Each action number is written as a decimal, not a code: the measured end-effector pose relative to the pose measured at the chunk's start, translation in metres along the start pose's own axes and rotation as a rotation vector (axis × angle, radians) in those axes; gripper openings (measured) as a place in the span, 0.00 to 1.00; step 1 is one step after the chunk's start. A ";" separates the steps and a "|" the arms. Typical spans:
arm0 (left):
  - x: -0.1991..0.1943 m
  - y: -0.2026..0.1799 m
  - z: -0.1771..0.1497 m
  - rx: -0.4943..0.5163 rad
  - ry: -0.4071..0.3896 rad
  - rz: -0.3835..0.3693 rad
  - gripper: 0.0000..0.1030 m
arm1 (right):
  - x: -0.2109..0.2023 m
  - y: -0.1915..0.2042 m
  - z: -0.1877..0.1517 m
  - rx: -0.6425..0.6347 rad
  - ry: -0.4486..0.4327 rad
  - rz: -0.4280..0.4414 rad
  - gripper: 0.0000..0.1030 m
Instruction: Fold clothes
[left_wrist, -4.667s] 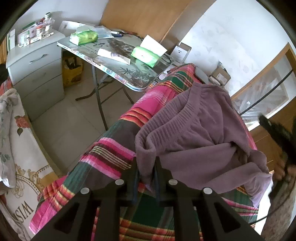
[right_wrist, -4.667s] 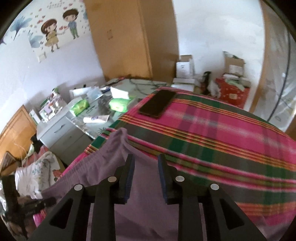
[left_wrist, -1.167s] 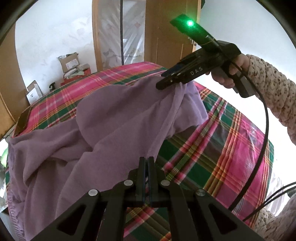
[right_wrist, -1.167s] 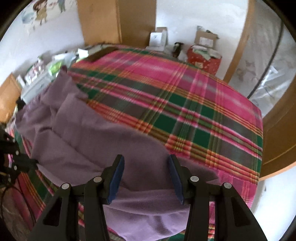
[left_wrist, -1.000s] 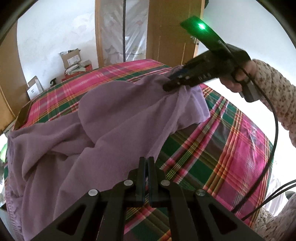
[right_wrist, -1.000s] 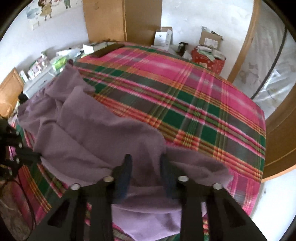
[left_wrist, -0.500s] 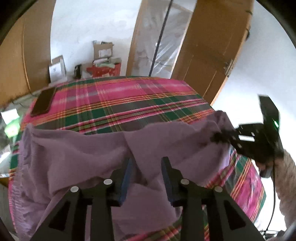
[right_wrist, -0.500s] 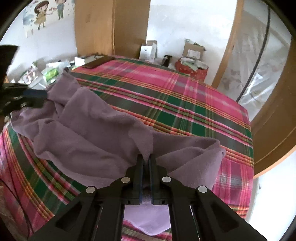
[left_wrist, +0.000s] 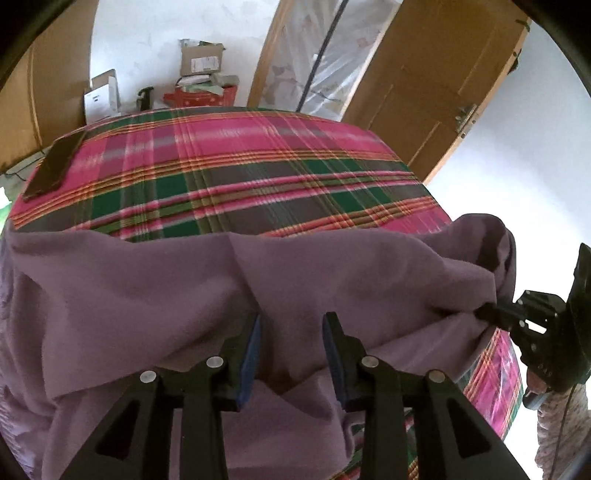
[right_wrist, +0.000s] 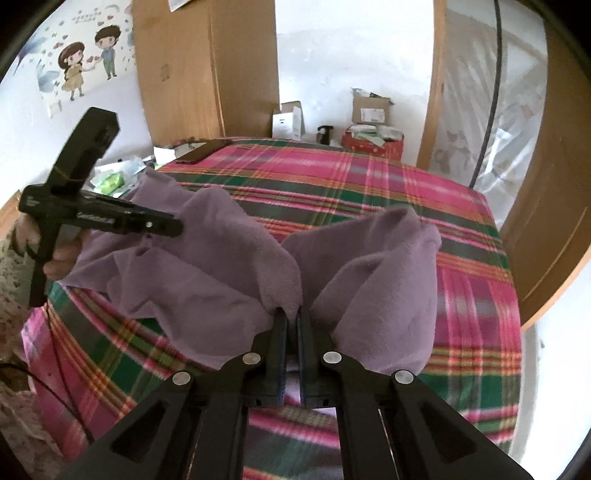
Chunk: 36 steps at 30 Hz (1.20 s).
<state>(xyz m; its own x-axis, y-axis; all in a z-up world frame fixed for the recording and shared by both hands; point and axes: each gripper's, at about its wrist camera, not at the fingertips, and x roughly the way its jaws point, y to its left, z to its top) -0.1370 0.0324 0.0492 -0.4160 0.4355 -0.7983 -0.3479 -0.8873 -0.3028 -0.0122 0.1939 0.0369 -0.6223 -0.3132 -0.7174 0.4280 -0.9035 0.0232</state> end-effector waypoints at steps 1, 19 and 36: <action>-0.001 -0.001 -0.001 0.002 0.000 -0.010 0.33 | -0.002 0.002 -0.004 0.007 0.000 0.002 0.05; -0.010 -0.009 -0.022 0.010 -0.007 -0.037 0.16 | -0.013 0.032 -0.061 0.129 0.052 0.062 0.05; 0.020 0.013 0.018 -0.282 0.155 -0.174 0.43 | -0.016 0.045 -0.066 0.106 0.035 0.011 0.05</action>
<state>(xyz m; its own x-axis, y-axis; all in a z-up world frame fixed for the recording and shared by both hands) -0.1645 0.0323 0.0388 -0.2311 0.5748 -0.7850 -0.1476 -0.8182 -0.5557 0.0602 0.1778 0.0034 -0.5942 -0.3144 -0.7403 0.3619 -0.9265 0.1030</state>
